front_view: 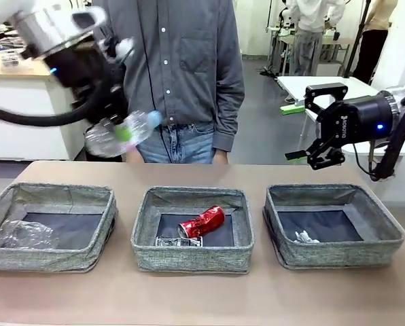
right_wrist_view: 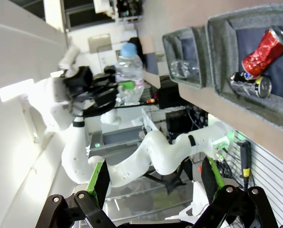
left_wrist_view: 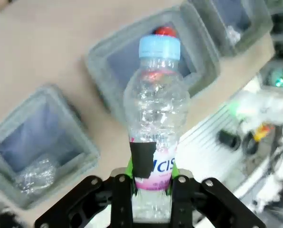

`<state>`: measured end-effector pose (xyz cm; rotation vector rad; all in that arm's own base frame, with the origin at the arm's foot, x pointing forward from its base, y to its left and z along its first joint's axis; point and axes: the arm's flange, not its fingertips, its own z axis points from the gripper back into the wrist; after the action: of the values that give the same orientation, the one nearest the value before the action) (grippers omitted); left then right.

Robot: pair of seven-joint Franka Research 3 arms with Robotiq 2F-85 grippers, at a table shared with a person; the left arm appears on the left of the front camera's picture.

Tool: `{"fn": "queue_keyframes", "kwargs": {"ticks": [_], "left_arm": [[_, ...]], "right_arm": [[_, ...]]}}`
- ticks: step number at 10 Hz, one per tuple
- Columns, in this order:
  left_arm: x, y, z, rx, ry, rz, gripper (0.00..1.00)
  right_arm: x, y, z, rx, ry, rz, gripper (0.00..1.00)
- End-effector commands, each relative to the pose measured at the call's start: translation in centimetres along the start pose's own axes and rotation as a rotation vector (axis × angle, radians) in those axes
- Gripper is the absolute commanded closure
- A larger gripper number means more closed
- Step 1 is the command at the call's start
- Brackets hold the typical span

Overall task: Sort the waste into the appropriate baskets.
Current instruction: Pick up the waste item pointed out by the person.

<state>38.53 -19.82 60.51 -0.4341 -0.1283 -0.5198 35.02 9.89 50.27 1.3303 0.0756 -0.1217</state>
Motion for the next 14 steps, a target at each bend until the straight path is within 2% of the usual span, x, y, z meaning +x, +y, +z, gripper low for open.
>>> {"fn": "queue_keyframes", "kwargs": {"ticks": [1, 2, 3, 4, 5, 7, 9, 10, 11, 13, 14], "left_arm": [[3.5, -8.9, -0.1, 0.029, -0.2, 0.177, 0.76], [4.3, -13.0, -0.2, 0.101, -0.166, 0.197, 0.76], [4.8, -16.3, -0.1, 0.249, -0.179, 0.23, 0.76], [4.5, -19.1, 0.7, 0.276, -0.091, 0.216, 0.76], [4.4, -21.1, 2.7, 0.401, -0.125, 0.215, 0.76], [3.4, -22.0, 6.2, 0.428, -0.081, 0.23, 0.76], [2.5, -22.5, 10.5, 0.342, -0.056, 0.252, 0.76], [2.3, -22.4, 12.5, 0.311, -0.09, 0.217, 0.76], [1.7, -21.8, 8.6, 0.41, -0.072, 0.242, 0.76], [1.7, -21.8, 8.6, 0.41, -0.072, 0.242, 0.76], [1.9, -22.1, 10.5, 0.377, -0.07, 0.241, 0.76]], "right_arm": [[0.0, 0.3, -0.1, 0.016, -0.001, -0.006, 0.0], [0.0, 0.3, -0.1, 0.016, -0.001, -0.006, 0.0], [0.0, 0.3, -0.1, 0.016, -0.001, -0.006, 0.0], [0.0, 0.3, -0.1, 0.016, -0.001, -0.006, 0.0], [0.0, 0.3, -0.1, 0.016, -0.001, -0.006, 0.0], [0.0, 0.3, -0.1, 0.016, -0.001, -0.006, 0.0], [0.0, 0.3, -0.1, 0.016, -0.001, -0.006, 0.0], [0.0, 0.3, -0.1, 0.016, -0.001, -0.006, 0.0], [0.0, 0.3, -0.1, 0.016, -0.001, -0.006, 0.0], [0.0, 0.3, -0.1, 0.016, -0.001, -0.006, 0.0], [0.0, 0.3, -0.1, 0.016, -0.001, -0.006, 0.0]]}}
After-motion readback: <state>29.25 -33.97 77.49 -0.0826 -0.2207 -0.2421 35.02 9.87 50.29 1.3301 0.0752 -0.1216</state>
